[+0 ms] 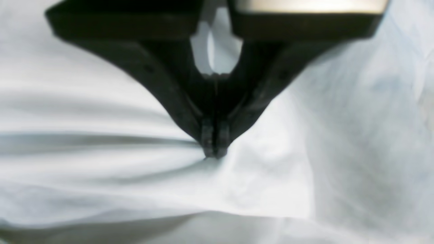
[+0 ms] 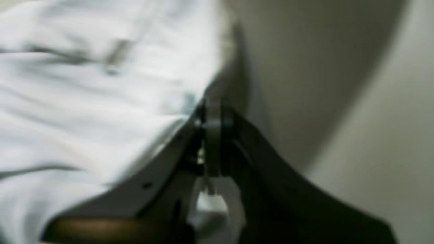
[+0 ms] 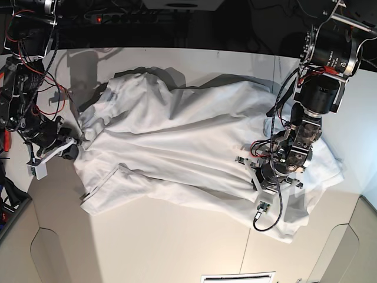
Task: Layout the t-shirt on the table in an organized manner, then fold the t-shirt properly
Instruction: 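Hold the shirt with the left gripper and drag the right gripper outward, then move the left gripper back to the shirt edge and grasp it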
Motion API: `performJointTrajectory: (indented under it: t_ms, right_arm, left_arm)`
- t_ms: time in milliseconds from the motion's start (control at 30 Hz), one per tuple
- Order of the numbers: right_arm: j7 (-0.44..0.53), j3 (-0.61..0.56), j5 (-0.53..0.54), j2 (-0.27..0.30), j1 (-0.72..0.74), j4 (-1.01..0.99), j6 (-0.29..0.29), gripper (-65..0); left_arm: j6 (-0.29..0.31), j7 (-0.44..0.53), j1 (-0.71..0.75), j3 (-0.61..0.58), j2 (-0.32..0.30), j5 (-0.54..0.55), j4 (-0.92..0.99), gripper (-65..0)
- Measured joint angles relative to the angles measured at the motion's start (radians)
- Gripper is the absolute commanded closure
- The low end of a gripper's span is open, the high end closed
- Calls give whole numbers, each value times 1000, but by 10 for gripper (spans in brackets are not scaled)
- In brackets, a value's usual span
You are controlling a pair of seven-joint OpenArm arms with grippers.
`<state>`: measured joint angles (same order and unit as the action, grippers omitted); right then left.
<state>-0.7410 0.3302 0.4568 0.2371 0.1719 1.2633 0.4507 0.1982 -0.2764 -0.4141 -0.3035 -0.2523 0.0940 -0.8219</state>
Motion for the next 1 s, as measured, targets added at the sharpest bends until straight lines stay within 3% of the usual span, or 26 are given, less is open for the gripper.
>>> performJointTrajectory:
  t_ms: [167, 467, 500, 600, 667, 767, 867, 1000]
  right_arm:
    - [-56, 0, 140, -27, 0, 44, 85, 0]
    - [-153, -5, 268, -124, 0, 71, 111, 0]
    - [-164, -13, 268, -136, 0, 71, 111, 0]
    - [-173, -66, 267, -158, 0, 71, 111, 0]
    - [-173, -126, 254, -168, 0, 71, 111, 0]
    - [-148, -241, 195, -174, 0, 71, 114, 0]
    - [-95, -356, 89, -174, 0, 71, 114, 0]
    - [-21, -470, -40, -174, 0, 71, 92, 0]
  left_arm:
    - [0, -48, -35, 40, -6, 2, -103, 0]
    - [10, -167, -35, 203, -24, 5, -246, 0]
    - [39, -173, -35, 208, -39, 5, -246, -16]
    - [102, -208, -30, 210, -98, 31, -246, -185]
    - [124, -219, -30, 212, -137, 45, -246, -240]
    - [124, -218, -30, 213, -187, 72, -246, -240]
    - [78, -217, -18, 212, -230, 72, -246, -240]
    - [75, -217, 8, 213, -254, 72, -227, -240]
